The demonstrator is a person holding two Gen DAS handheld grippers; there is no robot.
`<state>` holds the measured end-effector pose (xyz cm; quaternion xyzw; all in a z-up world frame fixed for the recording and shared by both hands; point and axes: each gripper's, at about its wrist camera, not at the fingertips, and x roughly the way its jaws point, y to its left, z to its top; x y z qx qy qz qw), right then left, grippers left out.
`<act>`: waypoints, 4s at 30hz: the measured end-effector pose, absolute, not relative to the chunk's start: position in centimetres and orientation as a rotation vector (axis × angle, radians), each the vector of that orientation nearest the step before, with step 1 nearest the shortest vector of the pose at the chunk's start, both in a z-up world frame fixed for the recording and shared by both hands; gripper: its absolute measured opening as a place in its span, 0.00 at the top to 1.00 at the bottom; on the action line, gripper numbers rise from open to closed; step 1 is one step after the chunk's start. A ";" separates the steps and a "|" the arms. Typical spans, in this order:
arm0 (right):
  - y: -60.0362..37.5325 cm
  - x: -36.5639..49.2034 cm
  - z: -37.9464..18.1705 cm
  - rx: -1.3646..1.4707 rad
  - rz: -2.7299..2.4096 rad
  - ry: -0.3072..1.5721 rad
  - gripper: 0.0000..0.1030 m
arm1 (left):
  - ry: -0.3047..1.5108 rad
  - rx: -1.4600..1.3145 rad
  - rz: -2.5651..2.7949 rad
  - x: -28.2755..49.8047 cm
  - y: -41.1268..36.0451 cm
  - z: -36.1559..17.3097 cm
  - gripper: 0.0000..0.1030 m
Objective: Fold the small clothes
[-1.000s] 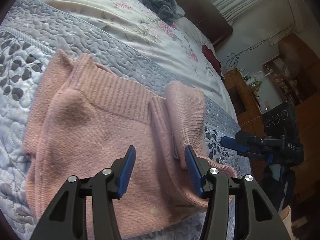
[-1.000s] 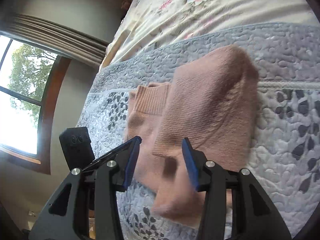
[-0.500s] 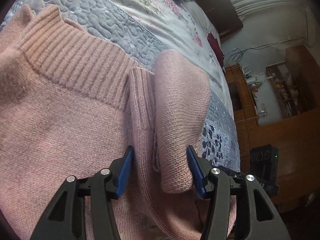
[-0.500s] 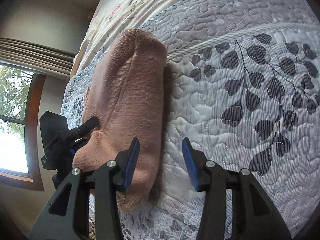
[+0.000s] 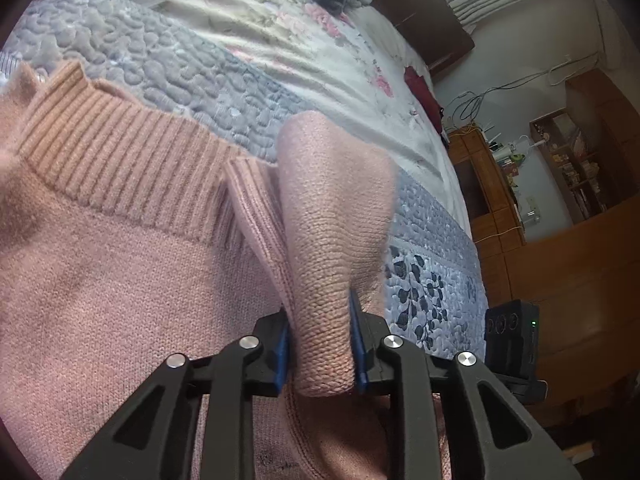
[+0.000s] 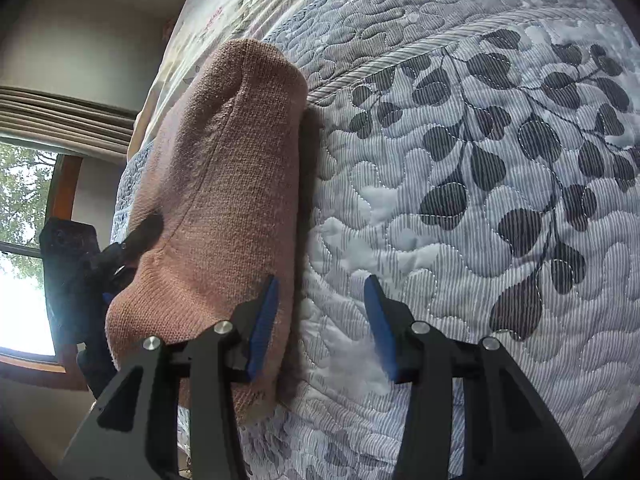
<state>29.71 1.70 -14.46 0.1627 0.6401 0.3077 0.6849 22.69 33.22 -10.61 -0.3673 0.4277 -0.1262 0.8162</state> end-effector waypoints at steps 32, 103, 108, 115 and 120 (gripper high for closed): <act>12.3 22.6 -11.2 0.164 0.947 1.405 0.53 | 0.852 -0.836 -0.035 15.1 52.1 -13.7 0.76; 19.7 27.8 -16.8 0.470 1.062 1.450 0.12 | 1.024 -0.803 -0.320 19.3 49.7 -17.3 0.25; 20.1 27.9 -16.7 0.507 1.066 1.441 0.34 | 1.033 -0.811 -0.336 19.8 48.4 -17.2 0.46; 15.5 26.3 -12.3 0.501 1.117 1.380 0.49 | 0.970 -0.885 -0.437 18.3 44.7 -14.9 0.52; 8.8 24.7 -8.4 0.489 1.109 1.338 0.49 | 0.939 -0.891 -0.524 16.9 38.5 -11.6 0.52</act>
